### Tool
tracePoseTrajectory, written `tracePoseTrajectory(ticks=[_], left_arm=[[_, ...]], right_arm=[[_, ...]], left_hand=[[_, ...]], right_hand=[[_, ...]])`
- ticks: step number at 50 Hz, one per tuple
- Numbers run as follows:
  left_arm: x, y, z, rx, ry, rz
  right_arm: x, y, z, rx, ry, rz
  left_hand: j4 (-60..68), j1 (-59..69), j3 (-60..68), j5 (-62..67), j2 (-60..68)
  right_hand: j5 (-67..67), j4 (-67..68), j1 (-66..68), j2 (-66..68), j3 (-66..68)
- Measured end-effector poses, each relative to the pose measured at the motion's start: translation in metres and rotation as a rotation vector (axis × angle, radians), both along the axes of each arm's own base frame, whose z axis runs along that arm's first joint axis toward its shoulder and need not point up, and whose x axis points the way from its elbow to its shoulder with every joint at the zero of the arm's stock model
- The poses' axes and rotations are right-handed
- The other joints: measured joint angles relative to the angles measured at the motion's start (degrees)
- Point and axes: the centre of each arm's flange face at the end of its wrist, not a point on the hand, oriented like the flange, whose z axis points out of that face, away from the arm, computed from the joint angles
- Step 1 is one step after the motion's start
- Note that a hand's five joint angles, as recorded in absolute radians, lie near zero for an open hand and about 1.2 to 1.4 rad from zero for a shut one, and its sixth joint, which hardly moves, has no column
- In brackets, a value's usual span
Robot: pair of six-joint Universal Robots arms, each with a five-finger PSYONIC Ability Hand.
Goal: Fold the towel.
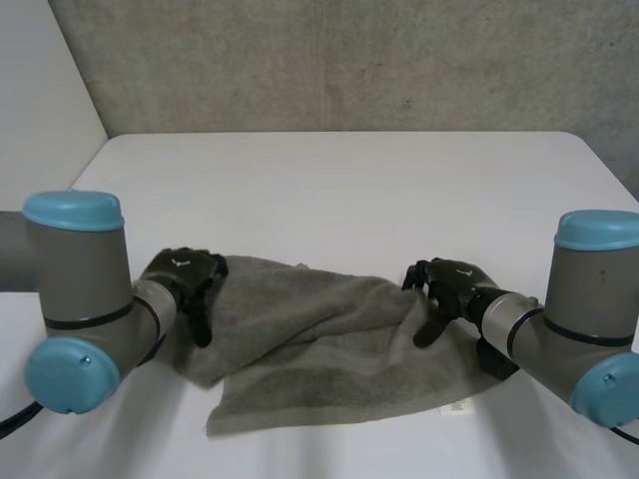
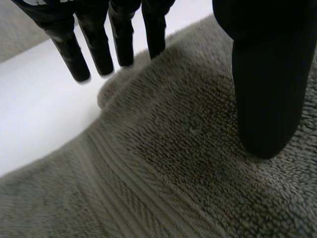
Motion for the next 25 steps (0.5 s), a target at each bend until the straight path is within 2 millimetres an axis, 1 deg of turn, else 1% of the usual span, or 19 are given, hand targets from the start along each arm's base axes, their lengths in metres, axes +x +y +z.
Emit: tracePoseTrajectory(ticks=[1,2,3,4,5,8,9,11,12,13,14,17,18,19,20,21,23,24,25], left_arm=[[0.0,0.0,-0.002,0.003,-0.003,-0.001],[-0.001,-0.001,-0.004,0.006,-0.006,-0.002],[-0.001,-0.002,-0.006,0.006,-0.007,-0.002],[-0.001,-0.003,-0.006,0.005,-0.006,-0.002],[-0.002,-0.005,-0.006,-0.003,-0.003,-0.001],[-0.005,-0.012,0.0,-0.048,0.016,0.0],[-0.006,-0.014,0.002,-0.058,0.021,0.0],[-0.01,-0.022,0.015,-0.124,0.049,0.0],[-0.011,-0.024,0.019,-0.144,0.058,0.0],[-0.014,-0.029,0.032,-0.198,0.081,0.0],[-0.015,-0.032,0.041,-0.234,0.098,0.0],[-0.021,-0.043,0.096,-0.444,0.193,0.0],[-0.022,-0.045,0.108,-0.492,0.215,-0.001],[-0.023,-0.046,0.129,-0.569,0.251,-0.001],[-0.023,-0.046,0.148,-0.643,0.287,-0.001],[-0.023,-0.045,0.158,-0.68,0.305,-0.002],[-0.023,-0.042,0.19,-0.806,0.373,-0.003],[-0.023,-0.041,0.198,-0.836,0.39,-0.004],[-0.022,-0.037,0.212,-0.893,0.426,-0.006]], right_arm=[[0.0,-0.001,-0.001,-0.004,0.001,-0.001],[0.001,-0.002,-0.001,-0.014,0.002,-0.005],[0.001,-0.004,-0.001,-0.026,0.003,-0.01],[0.001,-0.005,-0.001,-0.032,0.003,-0.013],[0.002,-0.007,0.001,-0.046,0.003,-0.019],[0.003,-0.013,0.008,-0.091,-0.003,-0.035],[0.003,-0.015,0.011,-0.103,-0.005,-0.038],[0.006,-0.023,0.03,-0.18,-0.026,-0.052],[0.006,-0.025,0.035,-0.198,-0.032,-0.054],[0.008,-0.03,0.051,-0.257,-0.052,-0.06],[0.009,-0.033,0.061,-0.29,-0.064,-0.062],[0.013,-0.042,0.114,-0.471,-0.133,-0.073],[0.013,-0.043,0.123,-0.5,-0.145,-0.074],[0.013,-0.044,0.146,-0.578,-0.175,-0.078],[0.012,-0.044,0.165,-0.648,-0.204,-0.082],[0.012,-0.043,0.175,-0.685,-0.218,-0.083],[0.01,-0.04,0.209,-0.814,-0.27,-0.089],[0.01,-0.04,0.215,-0.839,-0.279,-0.09],[0.009,-0.037,0.229,-0.898,-0.301,-0.092]], left_hand=[[2.0,2.1,2.0,2.0,2.0],[6.2,6.9,7.1,6.0,7.1],[15.7,15.8,15.6,15.0,16.9],[21.0,20.2,20.9,19.8,22.4],[32.5,29.1,32.1,29.8,32.4],[43.8,41.6,43.4,41.0,44.1],[44.7,42.1,44.5,41.6,45.0],[47.2,43.5,46.6,43.3,47.1],[47.5,43.5,46.9,43.3,47.3],[48.0,43.5,47.3,43.3,47.8],[48.2,43.5,47.5,43.3,47.9],[48.6,43.5,47.9,43.3,48.3],[48.6,43.5,47.9,43.3,48.4],[48.7,43.5,48.0,43.3,48.4],[48.7,43.5,48.1,43.3,48.4],[48.8,43.5,48.1,43.3,48.4],[48.8,43.5,48.1,43.3,48.5],[48.8,43.5,48.1,43.3,48.5],[48.8,43.5,48.1,43.3,48.5]], right_hand=[[3.6,3.8,3.2,3.2,3.2],[12.6,12.9,12.4,12.4,12.3],[22.1,22.7,22.2,21.6,21.7],[25.3,26.0,25.6,24.7,24.9],[32.1,33.1,32.9,31.0,31.9],[35.6,37.6,35.1,33.2,37.1],[35.6,37.7,35.1,33.2,37.2],[35.6,37.7,35.1,33.2,37.2],[35.6,37.7,35.1,33.2,37.2],[35.6,37.7,35.2,33.2,37.2],[35.6,37.7,35.2,33.2,37.2],[35.6,37.7,35.2,33.5,37.2],[35.6,37.7,35.2,33.5,37.2],[35.6,37.7,35.2,33.6,37.2],[35.6,37.7,35.2,33.6,37.2],[35.6,37.7,35.2,33.6,37.2],[35.6,37.7,35.2,33.6,37.2],[35.6,37.7,35.2,33.6,37.2],[35.6,37.7,35.2,33.6,37.2]])
